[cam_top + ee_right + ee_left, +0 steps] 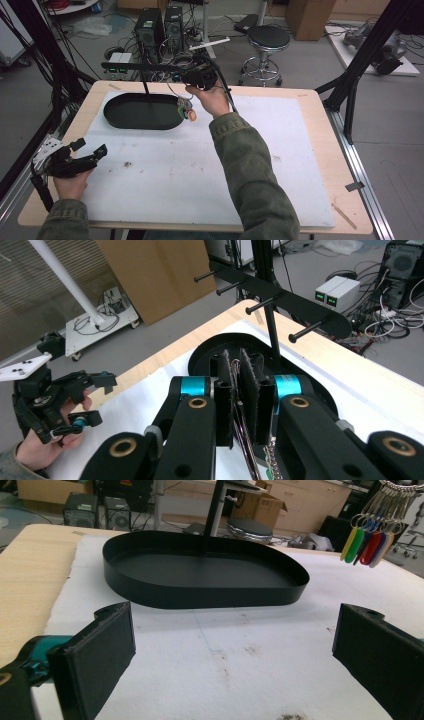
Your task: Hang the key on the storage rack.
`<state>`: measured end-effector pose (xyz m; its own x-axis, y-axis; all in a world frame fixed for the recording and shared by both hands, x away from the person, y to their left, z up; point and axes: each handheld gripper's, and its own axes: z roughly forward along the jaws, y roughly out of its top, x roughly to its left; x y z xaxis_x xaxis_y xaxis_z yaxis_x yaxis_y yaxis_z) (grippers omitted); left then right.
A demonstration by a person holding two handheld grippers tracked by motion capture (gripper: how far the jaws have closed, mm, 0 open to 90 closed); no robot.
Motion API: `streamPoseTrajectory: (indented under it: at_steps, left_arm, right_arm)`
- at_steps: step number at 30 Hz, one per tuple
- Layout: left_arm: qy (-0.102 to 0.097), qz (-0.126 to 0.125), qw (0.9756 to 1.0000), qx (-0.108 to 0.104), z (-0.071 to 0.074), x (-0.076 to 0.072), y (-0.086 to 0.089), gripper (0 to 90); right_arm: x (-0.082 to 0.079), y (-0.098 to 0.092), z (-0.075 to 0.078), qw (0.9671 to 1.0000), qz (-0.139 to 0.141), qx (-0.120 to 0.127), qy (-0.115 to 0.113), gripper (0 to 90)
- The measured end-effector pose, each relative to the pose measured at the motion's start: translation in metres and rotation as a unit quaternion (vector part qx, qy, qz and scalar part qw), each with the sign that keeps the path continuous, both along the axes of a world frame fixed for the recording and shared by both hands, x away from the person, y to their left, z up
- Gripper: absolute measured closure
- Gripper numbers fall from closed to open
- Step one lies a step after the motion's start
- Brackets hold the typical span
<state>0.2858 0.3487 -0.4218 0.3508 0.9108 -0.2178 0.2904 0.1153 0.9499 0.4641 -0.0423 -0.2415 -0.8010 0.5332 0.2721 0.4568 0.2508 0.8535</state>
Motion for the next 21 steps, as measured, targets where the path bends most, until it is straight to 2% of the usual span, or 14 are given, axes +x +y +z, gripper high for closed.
streamPoseTrajectory:
  at_steps: [3,6,21]
  left_arm:
    - [-0.002,0.000,1.0000,0.000,0.000,0.000,0.000,3.9]
    - [-0.001,0.001,0.9999,0.012,0.000,0.000,-0.002,3.9]
    - [-0.004,-0.003,0.9998,0.019,0.000,0.000,-0.004,3.9]
  right_arm:
    - [0.005,0.005,0.000,1.0000,0.004,-0.005,0.005,84.3]
    - [0.011,0.012,-0.001,0.9999,0.003,-0.009,0.005,84.3]
    - [0.032,0.045,0.001,0.9997,0.010,-0.021,0.006,84.3]
